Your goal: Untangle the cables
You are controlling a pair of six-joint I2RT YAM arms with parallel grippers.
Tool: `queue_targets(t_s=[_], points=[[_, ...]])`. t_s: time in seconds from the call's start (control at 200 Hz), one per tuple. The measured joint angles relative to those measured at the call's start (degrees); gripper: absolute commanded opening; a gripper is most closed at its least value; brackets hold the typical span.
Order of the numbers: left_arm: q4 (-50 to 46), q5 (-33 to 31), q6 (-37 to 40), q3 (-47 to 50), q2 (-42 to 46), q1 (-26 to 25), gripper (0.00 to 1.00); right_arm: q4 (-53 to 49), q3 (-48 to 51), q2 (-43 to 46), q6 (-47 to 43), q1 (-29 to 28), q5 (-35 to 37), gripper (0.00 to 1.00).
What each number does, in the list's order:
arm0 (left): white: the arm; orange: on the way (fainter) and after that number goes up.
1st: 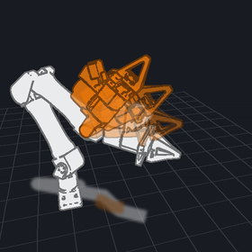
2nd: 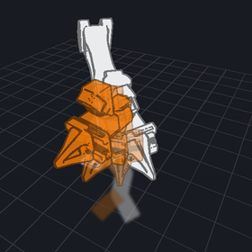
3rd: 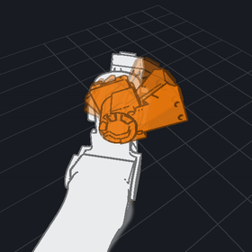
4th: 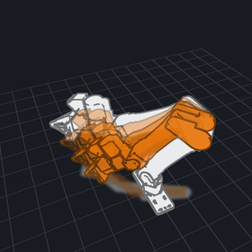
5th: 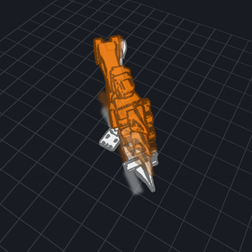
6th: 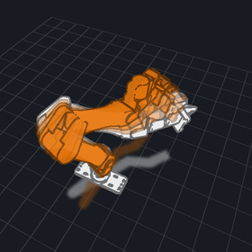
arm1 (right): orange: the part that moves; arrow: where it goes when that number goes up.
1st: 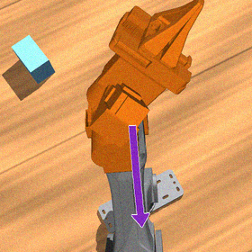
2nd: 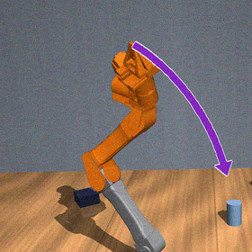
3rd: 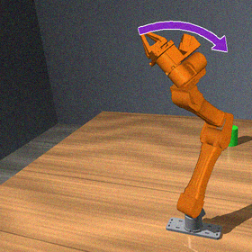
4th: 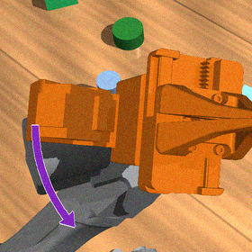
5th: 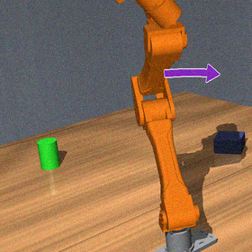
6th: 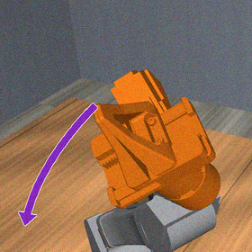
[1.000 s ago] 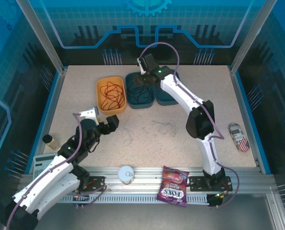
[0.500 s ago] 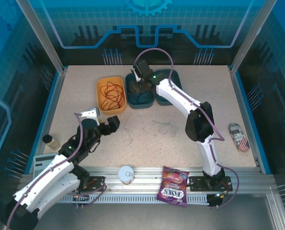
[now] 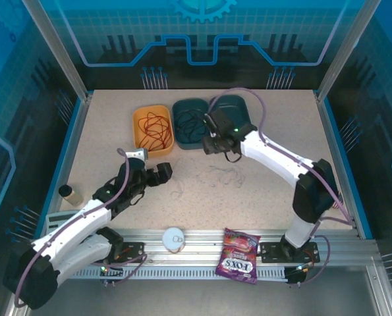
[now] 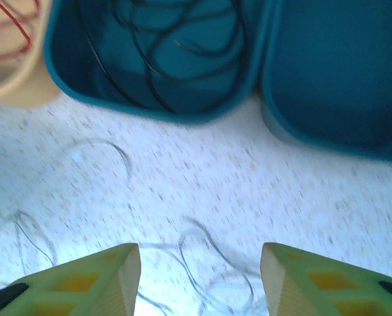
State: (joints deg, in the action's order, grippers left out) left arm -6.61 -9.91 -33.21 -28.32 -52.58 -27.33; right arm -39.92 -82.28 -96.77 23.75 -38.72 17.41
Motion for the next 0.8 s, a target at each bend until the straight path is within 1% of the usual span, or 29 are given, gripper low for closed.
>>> queue_targets(t_s=[0.225,0.375,0.615,0.8], points=[[6.1,4.5,-1.4,-3.0,-9.5,-0.8,0.99,-1.2,12.8,7.4,6.8,0.0,1.0,0.47],[9.4,6.5,-2.1,-4.5,-14.0,-2.1,0.99,-1.6,18.0,10.1,10.2,-1.2,0.5,0.46],[12.7,7.9,-4.2,-5.4,-17.8,-3.1,0.99,-1.3,21.7,9.8,14.0,-4.8,-0.4,0.39],[13.4,8.3,-4.6,-5.4,-18.1,-3.1,0.99,0.9,21.8,5.8,15.3,-6.2,-2.1,0.34]])
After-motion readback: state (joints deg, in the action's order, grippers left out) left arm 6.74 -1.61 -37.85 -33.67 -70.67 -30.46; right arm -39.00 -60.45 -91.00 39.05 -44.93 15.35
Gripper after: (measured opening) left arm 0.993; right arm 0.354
